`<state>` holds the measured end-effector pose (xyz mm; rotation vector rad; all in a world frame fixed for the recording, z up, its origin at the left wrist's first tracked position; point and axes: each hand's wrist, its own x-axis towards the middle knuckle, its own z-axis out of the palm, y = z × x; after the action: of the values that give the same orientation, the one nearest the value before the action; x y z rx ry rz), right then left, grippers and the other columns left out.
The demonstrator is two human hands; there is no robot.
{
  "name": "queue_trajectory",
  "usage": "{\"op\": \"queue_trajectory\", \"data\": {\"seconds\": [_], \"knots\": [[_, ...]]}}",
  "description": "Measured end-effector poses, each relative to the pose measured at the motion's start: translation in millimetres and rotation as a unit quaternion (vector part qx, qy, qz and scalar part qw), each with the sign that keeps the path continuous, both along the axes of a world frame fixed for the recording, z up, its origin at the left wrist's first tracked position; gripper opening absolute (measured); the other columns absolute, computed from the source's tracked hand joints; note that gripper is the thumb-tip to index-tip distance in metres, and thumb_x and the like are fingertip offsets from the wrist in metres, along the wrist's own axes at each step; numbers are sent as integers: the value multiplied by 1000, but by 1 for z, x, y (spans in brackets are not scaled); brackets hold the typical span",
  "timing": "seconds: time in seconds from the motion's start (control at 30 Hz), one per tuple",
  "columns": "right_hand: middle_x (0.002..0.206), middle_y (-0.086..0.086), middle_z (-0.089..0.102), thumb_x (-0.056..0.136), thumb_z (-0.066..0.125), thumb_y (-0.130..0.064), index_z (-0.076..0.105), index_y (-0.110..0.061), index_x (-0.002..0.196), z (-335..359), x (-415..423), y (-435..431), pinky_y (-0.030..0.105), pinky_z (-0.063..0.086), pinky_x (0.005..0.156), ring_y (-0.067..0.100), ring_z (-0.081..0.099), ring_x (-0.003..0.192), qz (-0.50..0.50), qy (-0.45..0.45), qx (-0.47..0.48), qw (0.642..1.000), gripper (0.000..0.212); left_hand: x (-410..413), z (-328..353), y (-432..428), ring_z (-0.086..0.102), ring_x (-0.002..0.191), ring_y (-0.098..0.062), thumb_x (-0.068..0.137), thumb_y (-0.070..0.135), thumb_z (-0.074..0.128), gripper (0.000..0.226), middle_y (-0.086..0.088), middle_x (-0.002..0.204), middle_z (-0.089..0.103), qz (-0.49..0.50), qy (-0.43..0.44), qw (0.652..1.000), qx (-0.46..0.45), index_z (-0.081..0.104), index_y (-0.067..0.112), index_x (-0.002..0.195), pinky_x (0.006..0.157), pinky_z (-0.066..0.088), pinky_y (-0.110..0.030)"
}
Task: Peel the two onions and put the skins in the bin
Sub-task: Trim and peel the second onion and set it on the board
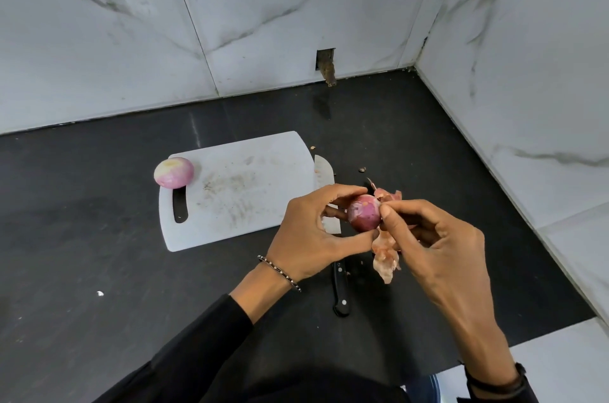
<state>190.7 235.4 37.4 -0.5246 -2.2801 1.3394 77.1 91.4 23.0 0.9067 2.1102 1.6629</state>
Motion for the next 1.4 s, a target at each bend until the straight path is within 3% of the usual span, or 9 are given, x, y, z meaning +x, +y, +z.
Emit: {"op": "queue_trajectory", "data": {"seconds": [0.13, 0.23, 0.33, 0.5, 0.57, 0.7, 0.9, 1.1, 1.4], "knots": [[107, -12, 72, 94, 69, -20, 74, -25, 110, -2, 2, 0, 18, 57, 75, 9, 70, 96, 8, 2, 43, 999, 17, -1, -1, 0, 63, 106, -3, 73, 28, 85, 54, 14, 114, 67, -9, -23, 1000, -4, 66, 22, 123, 86, 53, -16], [114, -16, 67, 95, 69, -17, 73, -25, 112, -1, 4, 2, 17, 56, 79, 9, 67, 106, 26, 13, 23, 999, 19, -3, -2, -1, 63, 110, -6, 74, 30, 85, 55, 15, 116, 67, -21, -56, 998, -7, 63, 25, 124, 92, 54, -26], [113, -14, 68, 94, 69, -23, 72, -27, 114, 1, 5, 3, 22, 58, 79, 12, 68, 105, 43, 13, 1, 999, 21, -5, -6, -2, 63, 110, -11, 74, 31, 85, 54, 12, 117, 67, -38, -63, 997, -17, 63, 24, 123, 94, 55, -33], [116, -12, 65, 88, 74, -33, 68, -30, 126, -1, 4, 15, 31, 61, 80, 16, 67, 105, 89, -20, -9, 996, 38, -4, -9, -2, 60, 113, -6, 75, 33, 83, 55, 13, 123, 64, -52, -62, 997, -21, 60, 34, 126, 97, 53, -30], [121, -10, 63, 84, 78, -36, 67, -30, 129, -2, 4, 20, 34, 61, 80, 18, 66, 107, 122, -34, -13, 992, 46, -6, -10, -2, 60, 116, -8, 79, 30, 80, 56, 9, 127, 62, -67, -65, 996, -17, 58, 30, 130, 98, 53, -32], [120, 2, 62, 75, 86, -25, 69, -20, 124, -5, 2, 27, 36, 60, 80, 25, 68, 96, 173, -13, -85, 981, 52, -10, -11, -4, 58, 121, -13, 86, 13, 73, 53, -1, 132, 61, -113, -114, 987, -4, 54, 18, 135, 101, 50, -31], [102, 9, 63, 71, 87, -19, 69, -14, 94, -6, 0, 23, 37, 60, 76, 24, 69, 86, 151, 10, -117, 982, 30, -14, -11, -8, 58, 124, -13, 87, 5, 69, 50, 3, 131, 62, -141, -193, 971, 30, 55, 16, 133, 96, 51, -26], [99, 3, 67, 69, 90, -25, 69, -24, 108, -6, -3, 15, 35, 60, 72, 25, 70, 82, 134, 15, -120, 984, 44, -12, -8, -7, 62, 118, -14, 81, 18, 68, 40, 11, 120, 69, -125, -245, 958, 82, 62, 22, 121, 92, 51, -24], [100, 7, 67, 69, 91, -20, 69, -20, 95, -8, -3, 6, 32, 58, 68, 25, 69, 81, 90, 56, -91, 990, 35, -10, -9, -4, 61, 122, -20, 85, 20, 65, 43, -3, 128, 66, -122, -272, 950, 95, 61, 17, 127, 99, 52, -38]]}}
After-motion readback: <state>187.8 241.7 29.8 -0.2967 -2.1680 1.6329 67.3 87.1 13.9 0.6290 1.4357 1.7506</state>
